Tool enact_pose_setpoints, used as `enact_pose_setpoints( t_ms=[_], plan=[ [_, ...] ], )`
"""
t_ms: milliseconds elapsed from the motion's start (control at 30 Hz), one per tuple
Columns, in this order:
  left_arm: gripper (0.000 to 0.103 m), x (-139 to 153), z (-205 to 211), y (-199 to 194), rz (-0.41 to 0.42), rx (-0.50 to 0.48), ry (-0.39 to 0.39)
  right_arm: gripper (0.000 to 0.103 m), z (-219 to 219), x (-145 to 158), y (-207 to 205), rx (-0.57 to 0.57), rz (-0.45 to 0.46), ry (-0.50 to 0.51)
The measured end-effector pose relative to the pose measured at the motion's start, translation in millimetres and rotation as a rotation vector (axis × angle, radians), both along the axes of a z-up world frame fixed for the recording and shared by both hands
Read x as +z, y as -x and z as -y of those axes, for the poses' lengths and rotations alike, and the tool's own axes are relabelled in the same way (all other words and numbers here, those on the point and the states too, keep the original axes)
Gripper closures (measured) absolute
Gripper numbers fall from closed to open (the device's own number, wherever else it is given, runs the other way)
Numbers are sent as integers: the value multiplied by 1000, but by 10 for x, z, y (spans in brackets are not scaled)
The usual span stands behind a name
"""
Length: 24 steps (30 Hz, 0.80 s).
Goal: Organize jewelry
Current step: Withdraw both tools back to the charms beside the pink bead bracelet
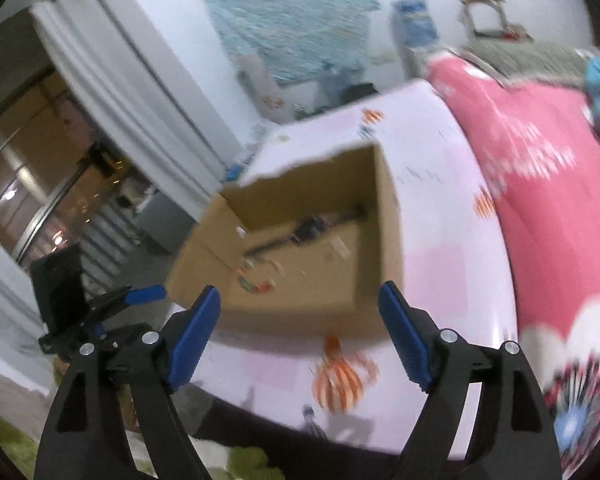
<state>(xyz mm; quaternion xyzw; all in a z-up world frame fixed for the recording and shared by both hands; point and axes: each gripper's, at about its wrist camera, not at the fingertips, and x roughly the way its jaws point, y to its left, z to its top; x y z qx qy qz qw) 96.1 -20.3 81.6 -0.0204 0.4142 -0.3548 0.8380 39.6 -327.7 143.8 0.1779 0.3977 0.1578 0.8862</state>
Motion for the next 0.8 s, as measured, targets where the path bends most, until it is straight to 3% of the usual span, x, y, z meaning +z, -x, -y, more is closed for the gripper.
enact_pose_setpoints(
  t_ms=[133,200,300,467,700,800],
  plan=[
    [15,-517,160,-4,-120,58,-70,24,-46,-480,128,-67,-103,24],
    [15,-705,220,-40,-137,91,-102,25,-93,-659,142,-94,-139,64],
    [15,-861,287,-60,-110,135,-170,37,-154,-857,127,-109,-169,117],
    [15,-1046,420,-145,-73,155,-277,64,-211,-1108,-18,-128,-247,164],
    [15,-1176,592,-146,-46,137,-345,73,-376,-1253,-189,-103,-289,284],
    [14,-1230,623,-153,-38,131,-364,84,-471,-1309,-219,-87,-299,361]
  ],
)
